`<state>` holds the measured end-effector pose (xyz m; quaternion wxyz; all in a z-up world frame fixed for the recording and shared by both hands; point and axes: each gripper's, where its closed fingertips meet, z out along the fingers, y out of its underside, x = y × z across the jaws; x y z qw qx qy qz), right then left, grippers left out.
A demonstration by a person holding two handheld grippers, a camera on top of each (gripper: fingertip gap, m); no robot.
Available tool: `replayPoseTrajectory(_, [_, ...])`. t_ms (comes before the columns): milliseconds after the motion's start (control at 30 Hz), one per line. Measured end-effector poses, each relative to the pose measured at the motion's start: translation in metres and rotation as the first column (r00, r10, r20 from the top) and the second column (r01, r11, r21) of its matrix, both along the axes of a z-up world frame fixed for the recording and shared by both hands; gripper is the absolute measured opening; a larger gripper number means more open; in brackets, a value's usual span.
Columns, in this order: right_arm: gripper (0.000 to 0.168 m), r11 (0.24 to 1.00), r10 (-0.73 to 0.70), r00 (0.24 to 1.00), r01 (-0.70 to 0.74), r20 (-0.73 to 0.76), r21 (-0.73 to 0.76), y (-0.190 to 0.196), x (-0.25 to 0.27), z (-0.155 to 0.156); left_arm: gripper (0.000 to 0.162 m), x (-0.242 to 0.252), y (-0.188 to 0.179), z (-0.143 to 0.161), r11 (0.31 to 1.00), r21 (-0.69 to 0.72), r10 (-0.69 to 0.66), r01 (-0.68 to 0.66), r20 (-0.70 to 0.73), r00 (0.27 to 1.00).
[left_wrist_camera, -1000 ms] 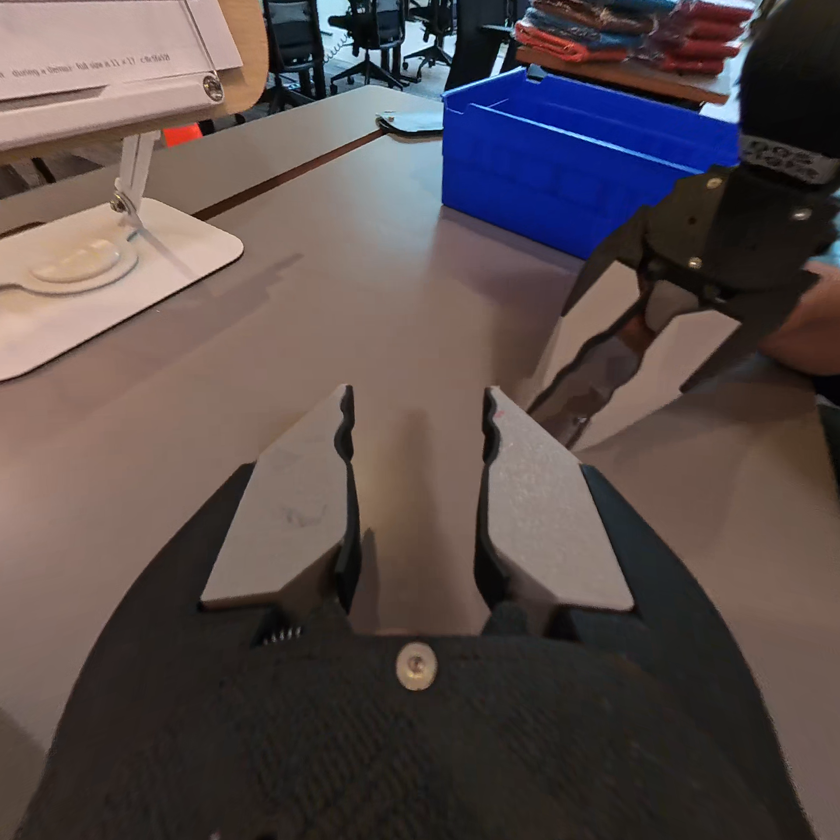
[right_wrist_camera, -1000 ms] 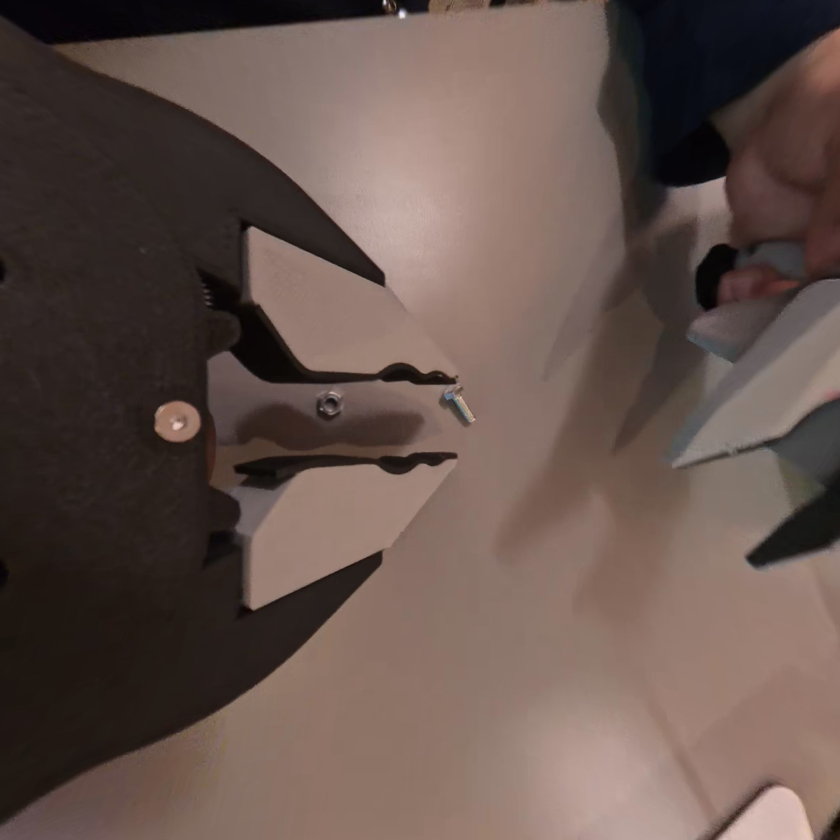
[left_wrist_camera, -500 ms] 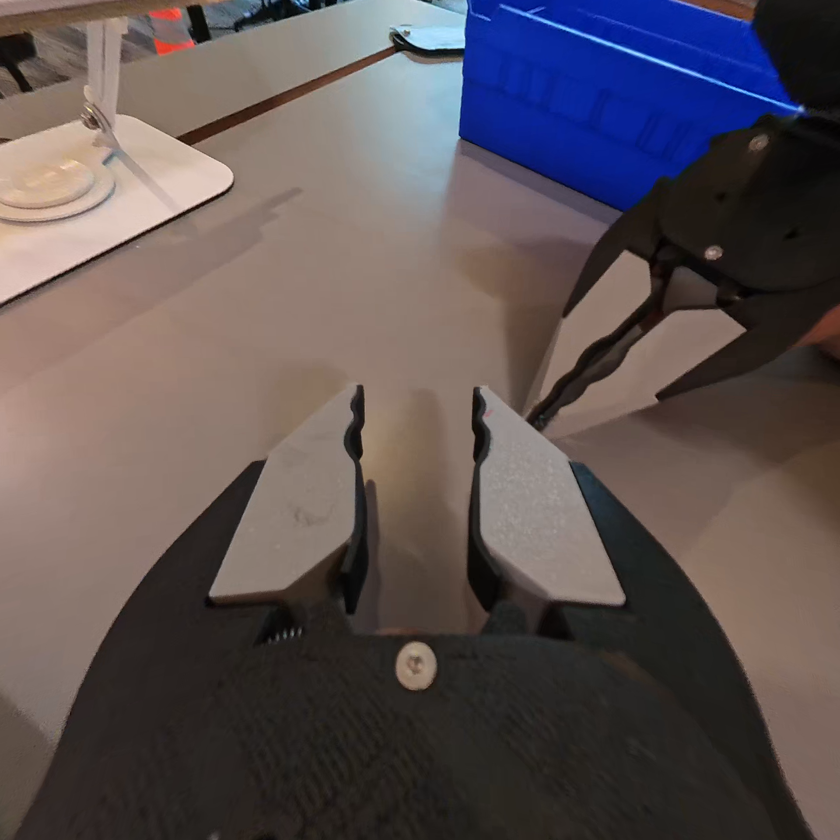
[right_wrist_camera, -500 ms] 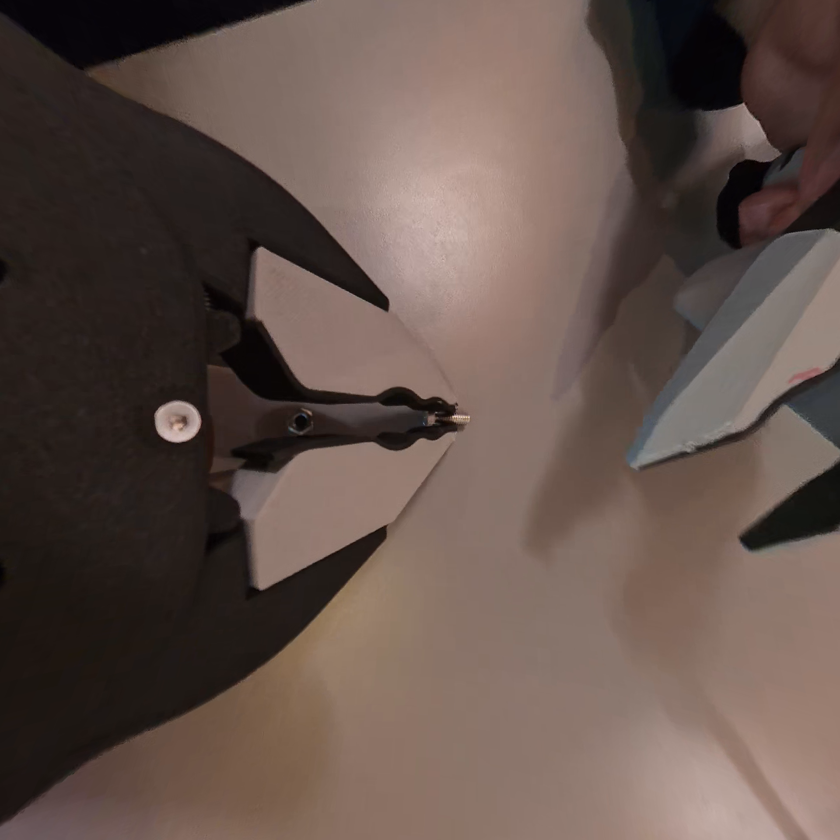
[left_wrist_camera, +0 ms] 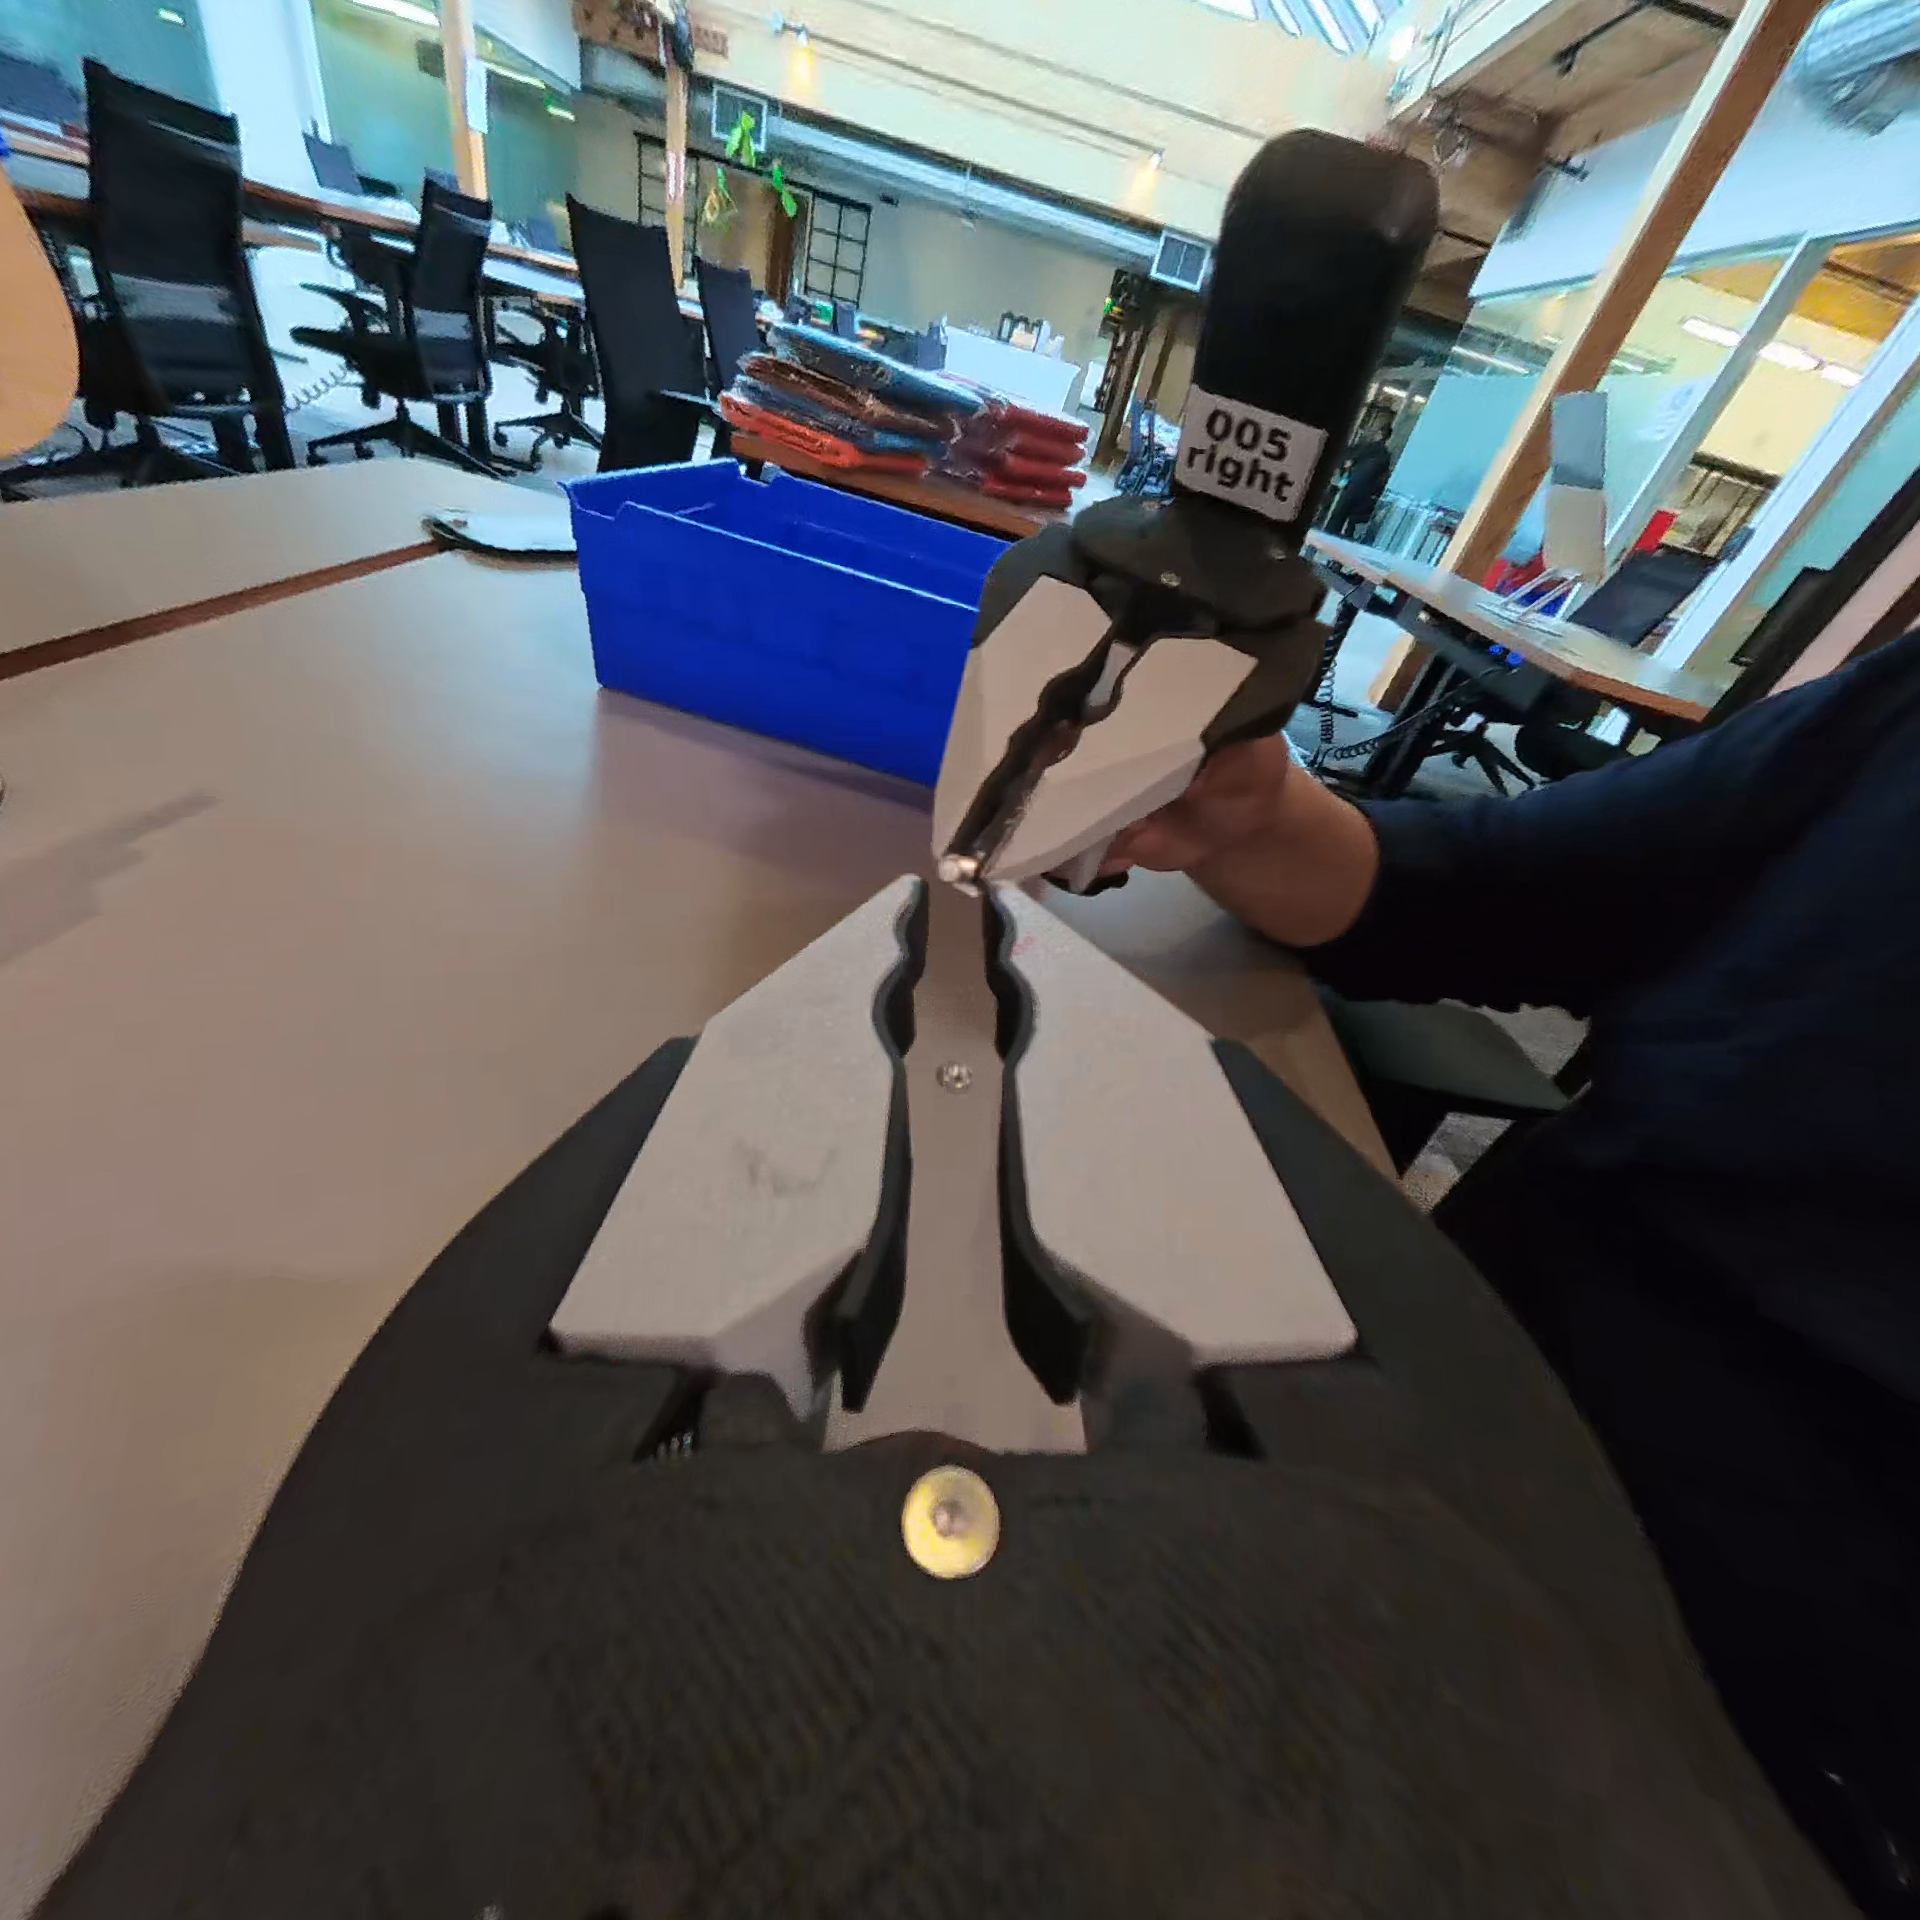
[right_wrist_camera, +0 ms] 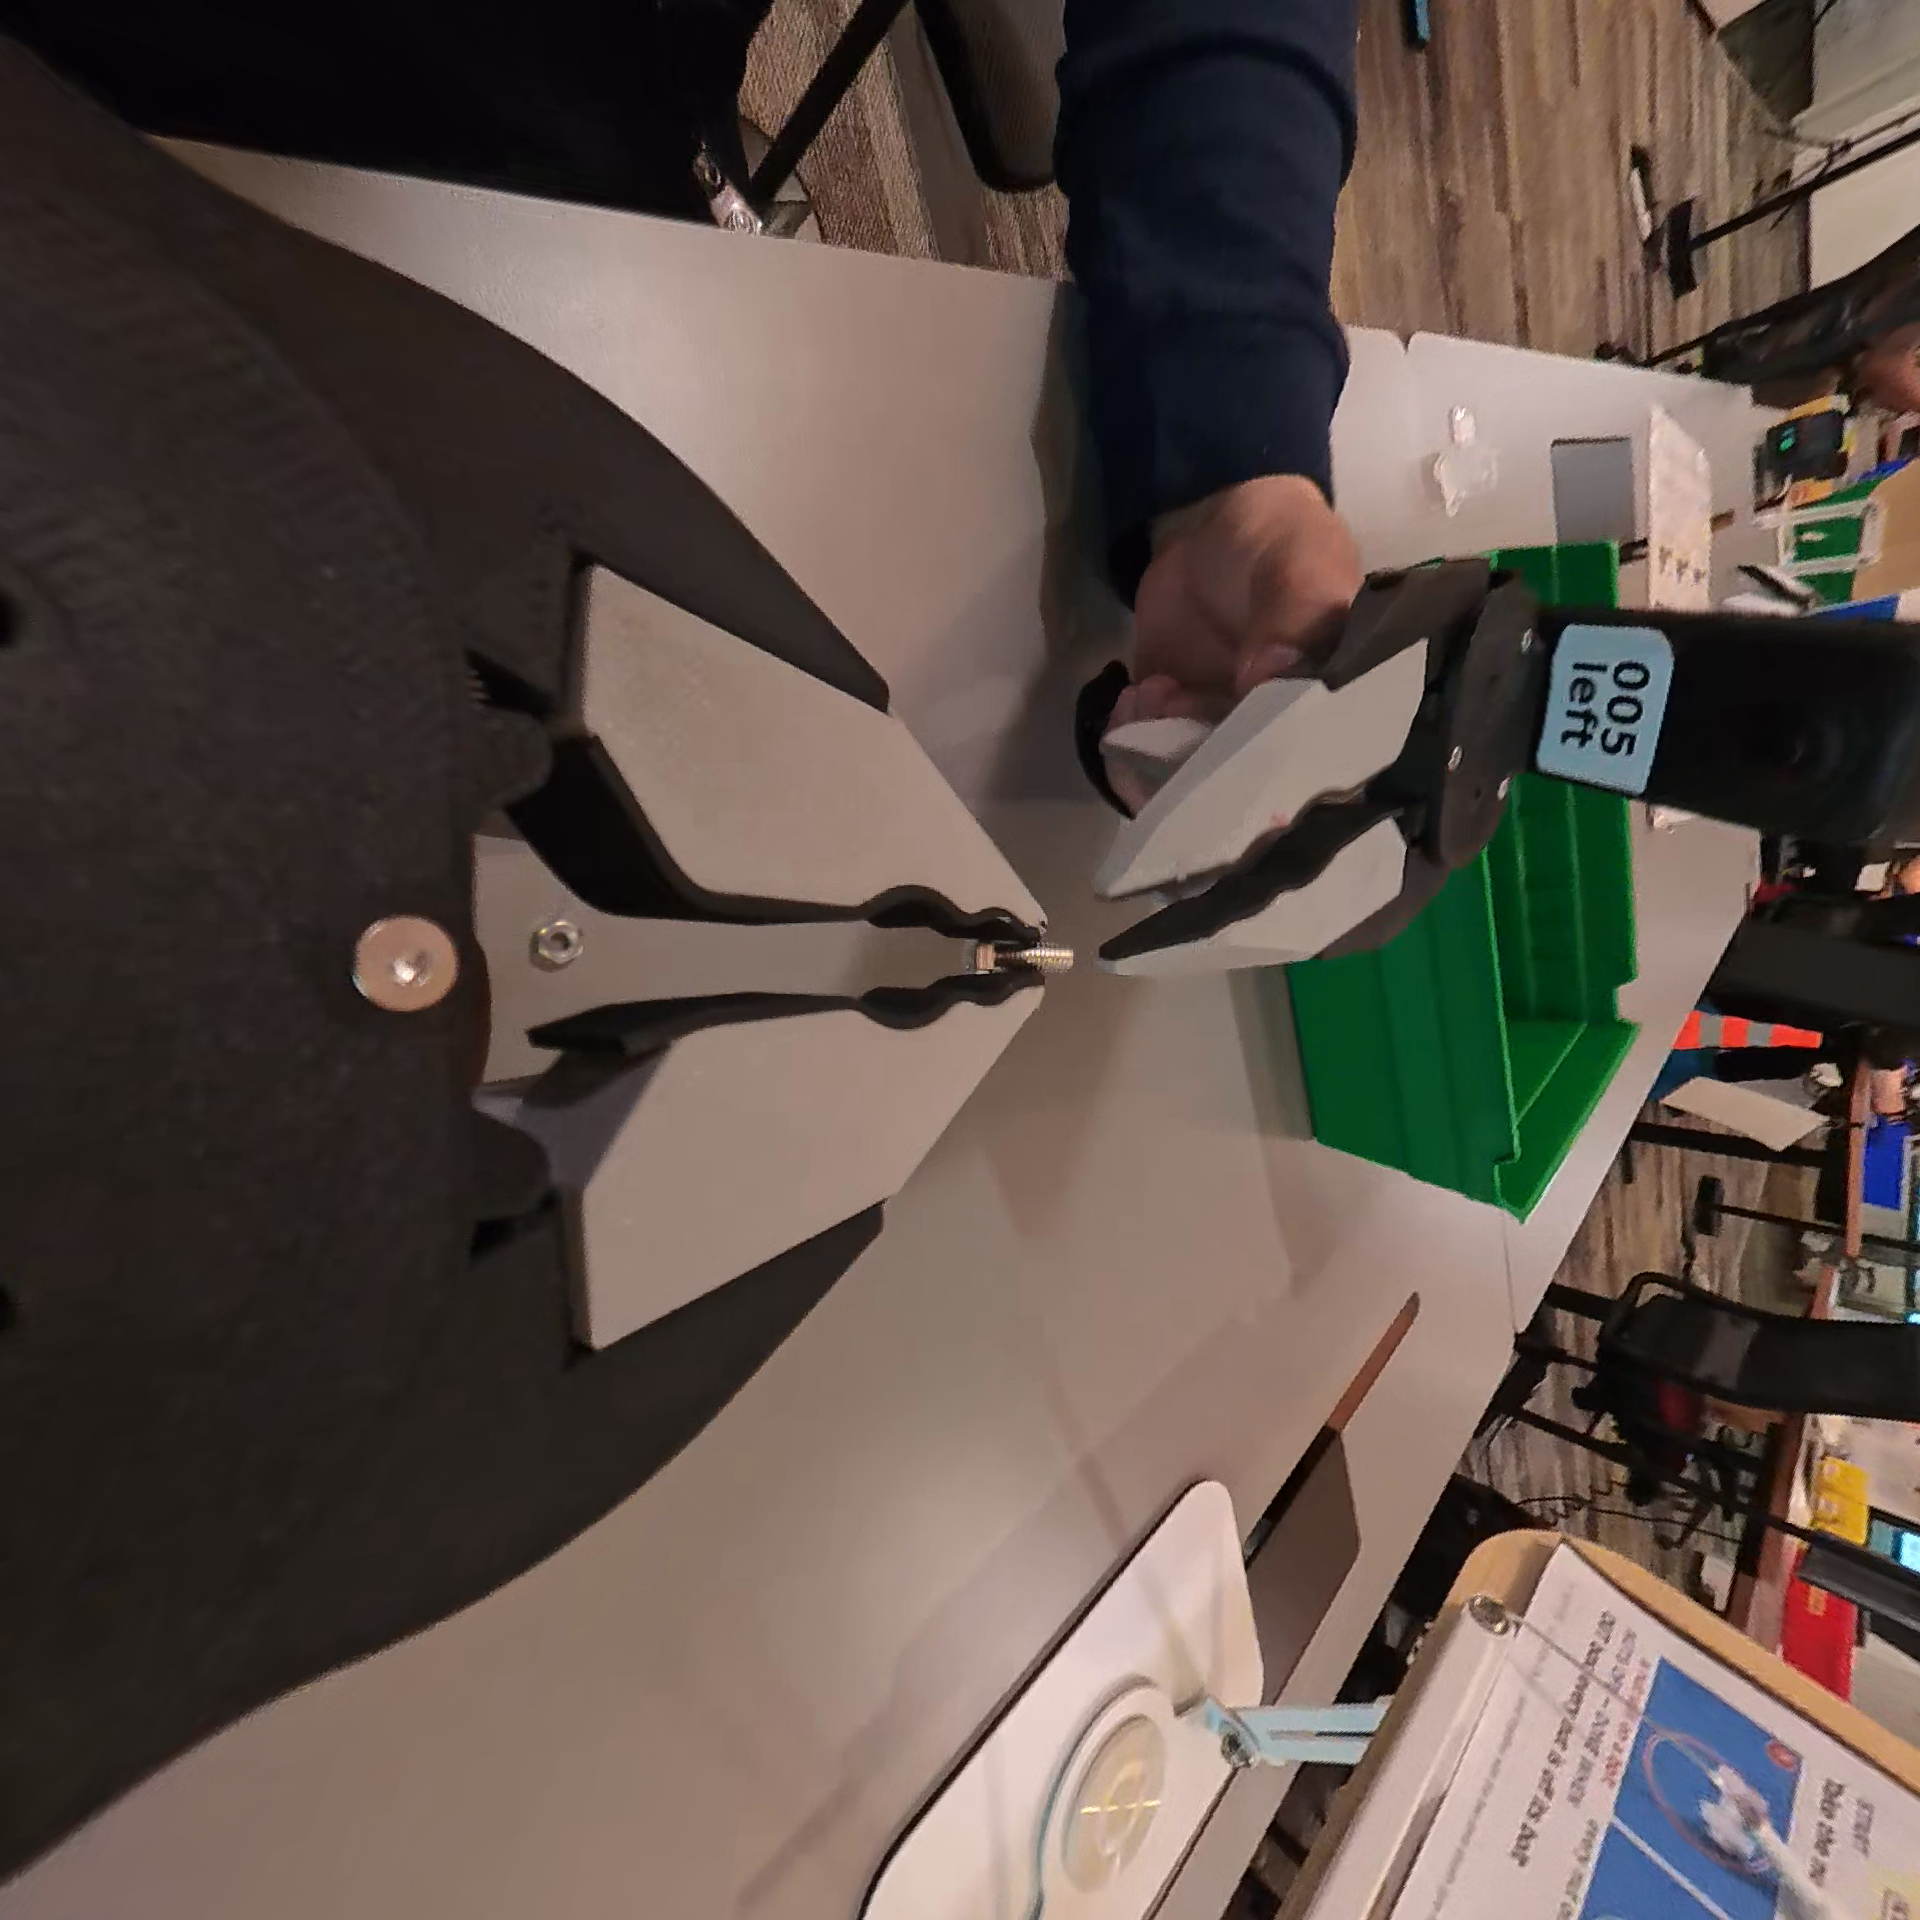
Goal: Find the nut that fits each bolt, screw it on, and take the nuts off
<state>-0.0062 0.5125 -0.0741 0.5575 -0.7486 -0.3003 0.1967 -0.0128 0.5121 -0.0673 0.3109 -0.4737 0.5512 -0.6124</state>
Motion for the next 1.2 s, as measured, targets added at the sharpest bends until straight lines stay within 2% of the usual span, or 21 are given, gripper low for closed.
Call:
replayPoseTrajectory(900, [0.003,0.994,0.031,0.999,-0.035,0.034,0.100,-0.010,-0.014,0.011,0.003,-0.003,-0.014,0.009,0.995,-0.064,-0.071,0.073,0.040,0.997])
replayPoseTrajectory(1200, [0.003,0.989,-0.051,0.985,0.028,0.163,0.144,-0.004,-0.011,0.002,0.007,0.001,-0.013,0.005,0.994,-0.096,-0.058,0.060,0.015,0.998])
